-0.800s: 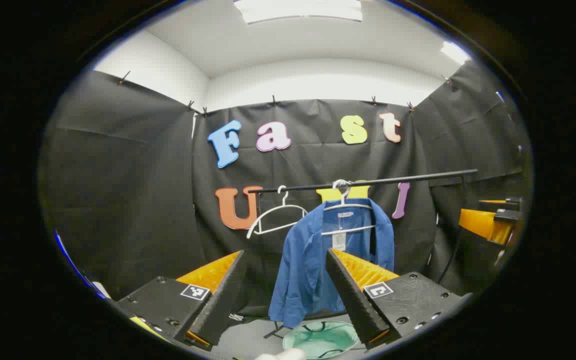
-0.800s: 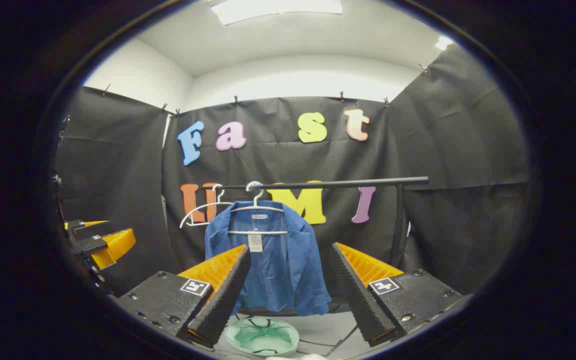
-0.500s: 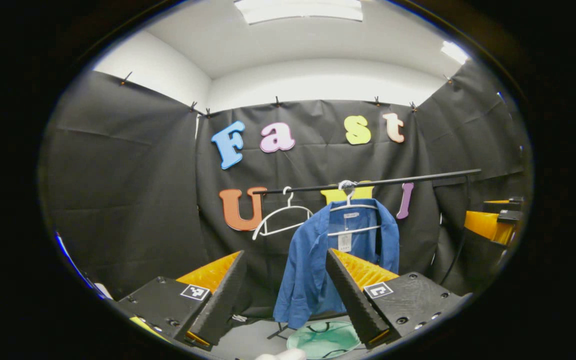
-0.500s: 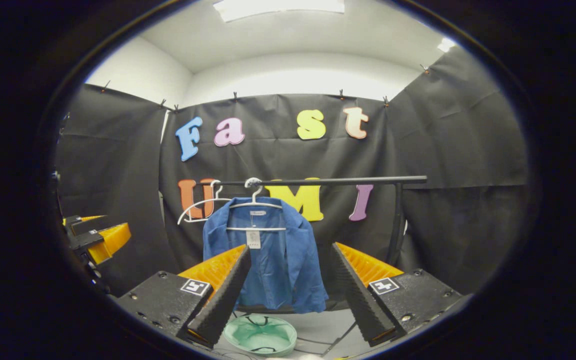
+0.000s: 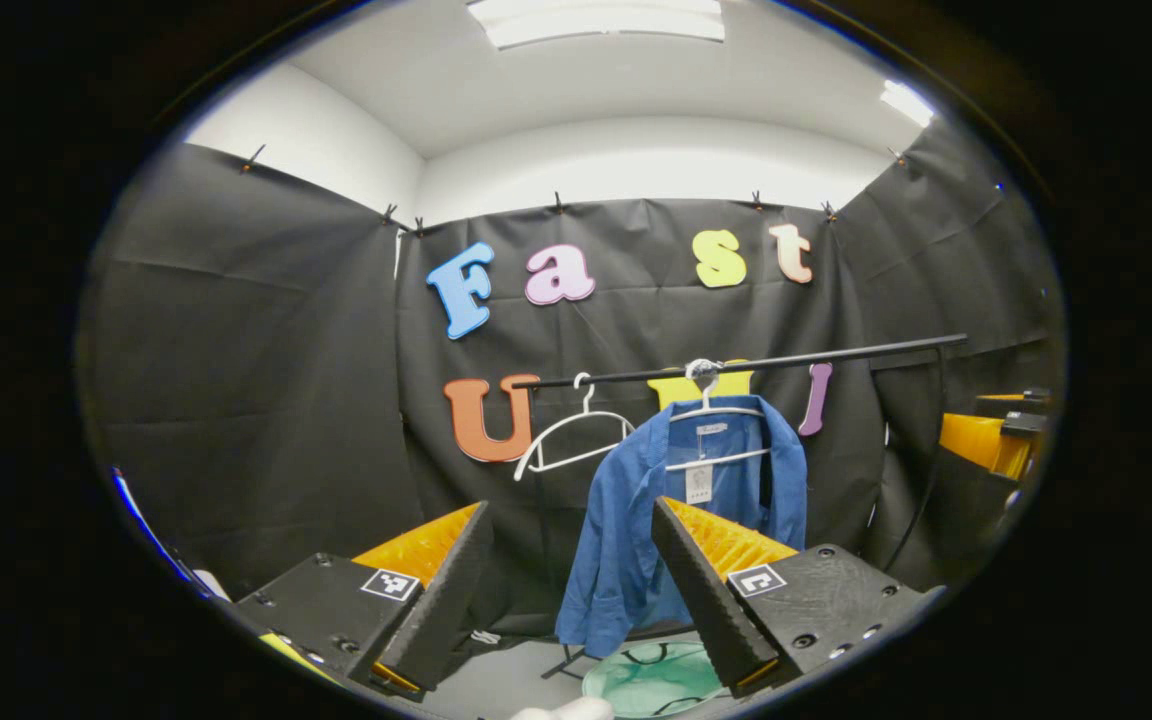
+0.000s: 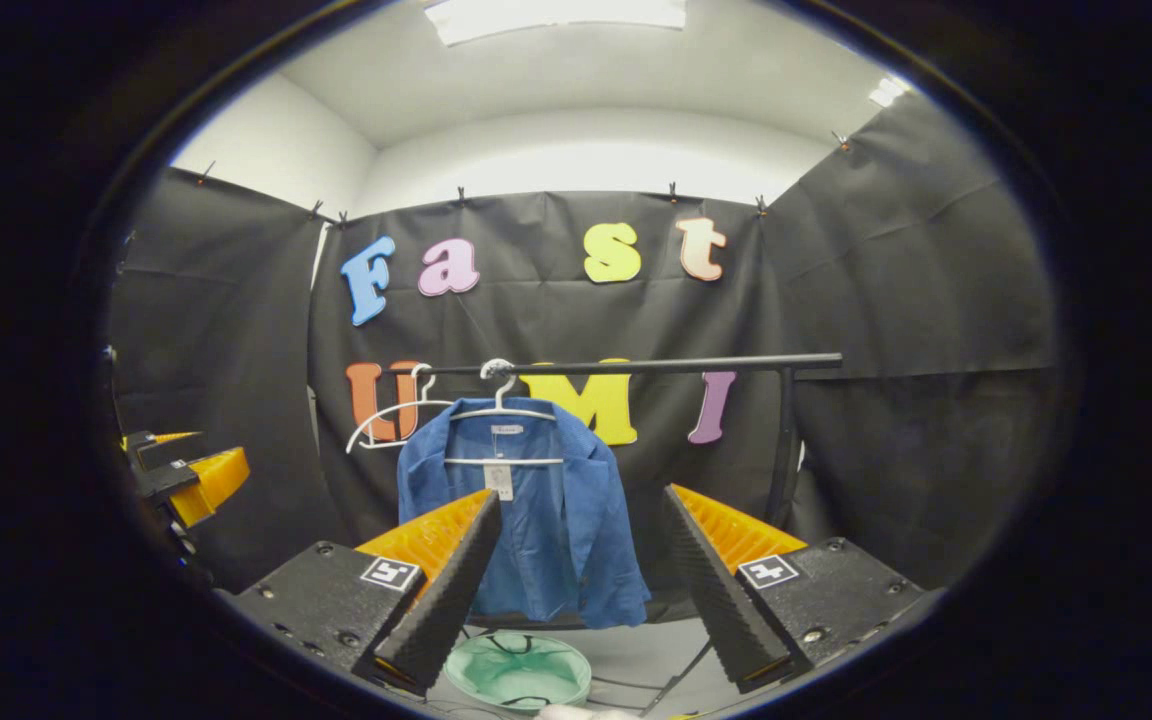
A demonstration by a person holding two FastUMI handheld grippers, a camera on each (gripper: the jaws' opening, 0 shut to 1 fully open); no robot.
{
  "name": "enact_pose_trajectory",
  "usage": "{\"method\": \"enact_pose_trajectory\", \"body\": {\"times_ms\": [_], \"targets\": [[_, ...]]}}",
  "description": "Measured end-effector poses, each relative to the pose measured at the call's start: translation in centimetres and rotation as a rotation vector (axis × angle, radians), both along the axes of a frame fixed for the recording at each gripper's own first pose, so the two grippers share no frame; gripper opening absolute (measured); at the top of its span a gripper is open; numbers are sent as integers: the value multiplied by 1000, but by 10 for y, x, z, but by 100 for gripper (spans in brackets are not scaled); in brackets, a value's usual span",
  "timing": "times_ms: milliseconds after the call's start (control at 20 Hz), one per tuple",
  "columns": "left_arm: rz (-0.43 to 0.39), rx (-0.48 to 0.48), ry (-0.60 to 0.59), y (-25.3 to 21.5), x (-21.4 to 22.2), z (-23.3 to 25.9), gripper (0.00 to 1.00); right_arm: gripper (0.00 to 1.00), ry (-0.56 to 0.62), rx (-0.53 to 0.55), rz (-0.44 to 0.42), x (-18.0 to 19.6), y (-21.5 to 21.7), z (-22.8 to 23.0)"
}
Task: Grasp the clothes on the hanger with both hands and then place them into the laundry hamper below.
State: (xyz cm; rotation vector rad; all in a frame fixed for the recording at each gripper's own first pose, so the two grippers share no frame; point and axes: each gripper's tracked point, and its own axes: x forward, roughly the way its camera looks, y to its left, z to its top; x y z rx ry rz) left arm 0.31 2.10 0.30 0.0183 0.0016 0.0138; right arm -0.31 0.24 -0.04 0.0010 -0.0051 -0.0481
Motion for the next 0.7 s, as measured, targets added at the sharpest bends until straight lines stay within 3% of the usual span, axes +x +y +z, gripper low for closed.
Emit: {"method": "enact_pose_trajectory", "body": {"times_ms": [400,700], "targets": [[2,8,-17,-11,32,2,99,100,3,-44,-35,34,-12,-1],[46,30,-33,-26,96,-6,98,100,9,-91,-43,119,-25,-8]]}}
